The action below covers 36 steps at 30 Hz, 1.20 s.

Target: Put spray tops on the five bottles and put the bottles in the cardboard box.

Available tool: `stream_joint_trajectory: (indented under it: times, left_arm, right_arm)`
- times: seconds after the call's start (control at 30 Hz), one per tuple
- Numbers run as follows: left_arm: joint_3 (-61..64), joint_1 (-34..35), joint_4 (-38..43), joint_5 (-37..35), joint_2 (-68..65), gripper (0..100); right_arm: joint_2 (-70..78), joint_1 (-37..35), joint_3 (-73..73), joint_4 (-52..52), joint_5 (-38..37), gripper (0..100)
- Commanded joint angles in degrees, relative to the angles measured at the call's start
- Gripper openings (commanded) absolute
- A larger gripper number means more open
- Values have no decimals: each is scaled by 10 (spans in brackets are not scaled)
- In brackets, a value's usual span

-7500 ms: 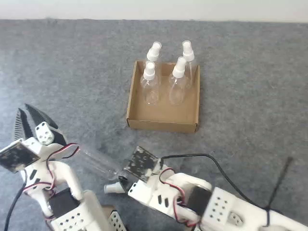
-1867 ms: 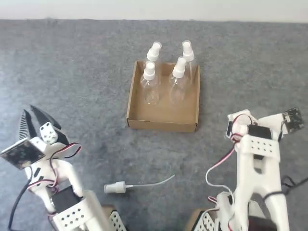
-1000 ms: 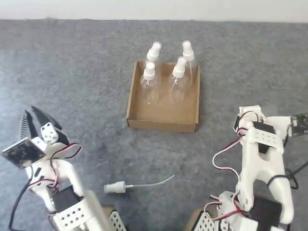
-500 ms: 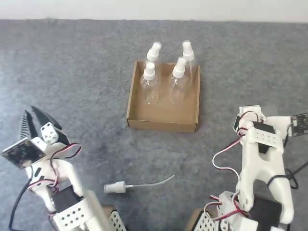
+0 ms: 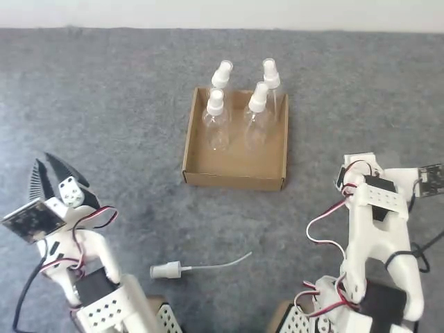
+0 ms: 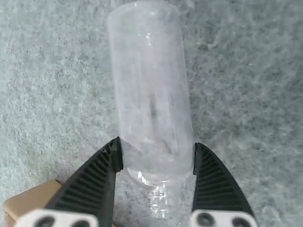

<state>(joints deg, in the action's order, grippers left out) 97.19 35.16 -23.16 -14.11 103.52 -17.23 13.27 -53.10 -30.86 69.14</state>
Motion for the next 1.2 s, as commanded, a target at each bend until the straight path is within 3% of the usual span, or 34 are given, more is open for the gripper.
stream_joint_trajectory:
  times: [0.0, 0.2, 0.4, 0.5, 0.8, 1.17]
  left_arm:
    - [-7, -1, 16, 5, 11, 59]
    - [-7, -2, 16, 5, 11, 60]
    - [-7, -2, 16, 5, 11, 60]
    - [-7, -3, 16, 5, 11, 60]
    - [-7, -3, 16, 5, 11, 60]
    - [-7, -3, 16, 5, 11, 60]
  right_arm:
    - [-6, 0, 33, -8, -11, 97]
    - [-6, -4, 33, -8, -25, 113]
    - [-11, -5, 34, -8, -40, 357]
    - [-12, -20, 34, -8, -52, 410]
    - [-35, -29, 36, -21, -55, 263]
    - [-252, -65, 37, -145, -77, 2]
